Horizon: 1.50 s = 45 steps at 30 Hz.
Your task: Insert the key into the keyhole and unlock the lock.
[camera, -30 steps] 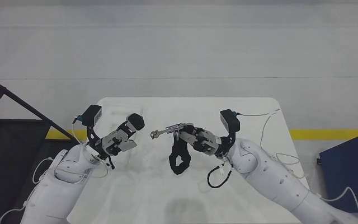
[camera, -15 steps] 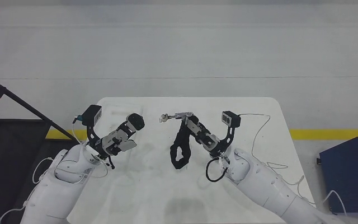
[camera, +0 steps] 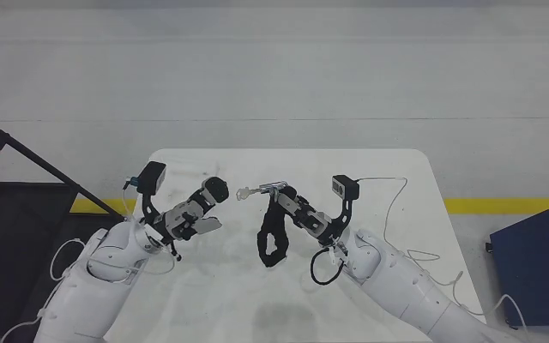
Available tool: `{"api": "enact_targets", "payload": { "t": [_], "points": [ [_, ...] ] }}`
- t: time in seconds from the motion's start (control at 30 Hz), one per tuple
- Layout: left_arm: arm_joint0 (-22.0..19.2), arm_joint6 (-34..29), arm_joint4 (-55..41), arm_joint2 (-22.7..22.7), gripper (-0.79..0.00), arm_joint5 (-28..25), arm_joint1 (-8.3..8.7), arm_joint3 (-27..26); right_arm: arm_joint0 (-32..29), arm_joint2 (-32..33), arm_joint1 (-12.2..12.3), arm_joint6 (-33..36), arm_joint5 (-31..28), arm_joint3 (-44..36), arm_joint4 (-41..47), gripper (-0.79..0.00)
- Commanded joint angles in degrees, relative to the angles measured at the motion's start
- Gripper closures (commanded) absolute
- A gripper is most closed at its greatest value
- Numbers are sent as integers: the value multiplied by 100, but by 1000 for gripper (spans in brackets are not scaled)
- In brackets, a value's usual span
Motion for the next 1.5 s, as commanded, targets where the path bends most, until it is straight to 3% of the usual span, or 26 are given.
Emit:
{"api": "enact_targets", "payload": {
  "t": [0.0, 0.23, 1.17, 1.33, 1.47],
  "points": [
    [13, -185, -238, 123, -785, 260, 5, -27, 0, 0, 0, 0, 0, 0, 0, 0],
    [-141, -1562, -1765, 288, -785, 1581, 90, -112, 0, 0, 0, 0, 0, 0, 0, 0],
    [-130, -1534, -1777, 294, -785, 1622, 88, -110, 0, 0, 0, 0, 0, 0, 0, 0],
    [56, -947, -2169, 258, -785, 2700, 59, -370, 0, 0, 0, 0, 0, 0, 0, 0],
    [323, -490, -2831, 35, -785, 4253, 69, -739, 0, 0, 0, 0, 0, 0, 0, 0]
  ]
}}
